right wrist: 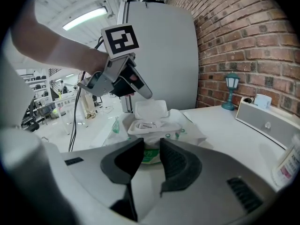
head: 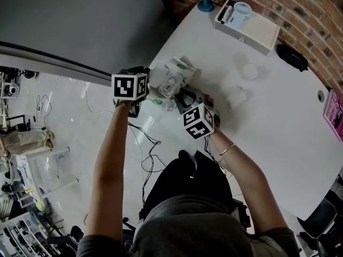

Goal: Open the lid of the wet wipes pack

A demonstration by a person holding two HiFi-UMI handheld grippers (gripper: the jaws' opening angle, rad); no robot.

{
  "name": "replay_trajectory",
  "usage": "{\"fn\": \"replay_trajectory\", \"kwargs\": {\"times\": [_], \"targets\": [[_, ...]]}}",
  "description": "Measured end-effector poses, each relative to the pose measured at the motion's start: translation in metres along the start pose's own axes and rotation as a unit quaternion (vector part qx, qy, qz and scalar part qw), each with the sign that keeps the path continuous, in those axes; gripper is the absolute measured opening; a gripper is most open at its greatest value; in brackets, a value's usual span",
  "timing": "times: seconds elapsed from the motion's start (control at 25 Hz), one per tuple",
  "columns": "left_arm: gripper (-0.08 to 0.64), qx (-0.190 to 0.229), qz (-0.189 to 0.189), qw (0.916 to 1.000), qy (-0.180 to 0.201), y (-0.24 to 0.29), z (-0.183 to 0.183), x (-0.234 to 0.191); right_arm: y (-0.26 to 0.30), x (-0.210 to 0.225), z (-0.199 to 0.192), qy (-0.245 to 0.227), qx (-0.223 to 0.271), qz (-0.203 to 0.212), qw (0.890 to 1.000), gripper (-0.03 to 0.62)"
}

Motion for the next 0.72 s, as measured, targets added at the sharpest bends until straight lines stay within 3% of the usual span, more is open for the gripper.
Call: {"fn": "replay_trajectory", "kwargs": {"times": [0.32, 0.72], "targets": [[0.071, 0.048, 0.026, 0.9985, 0.007, -0.03, 0.001, -0.005, -0.009, 0.0, -0.002, 0.059, -0.002, -0.006, 0.998, 0.112], [0.063, 0.09, 0.045, 0.9949, 0.014, -0.055, -0.014, 0.009, -0.035, -0.003, 0.022, 0.091, 0.058, -0.02, 0.994, 0.095]]}}
Point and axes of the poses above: the fingertips, and each gripper's own axes: y forward along the fingers, x to its right, z out of its top, the point moved 8 cm from there along -y, backward along the fingers, and after that the axes turned 4 degrees about y, right-handed, at the moved point
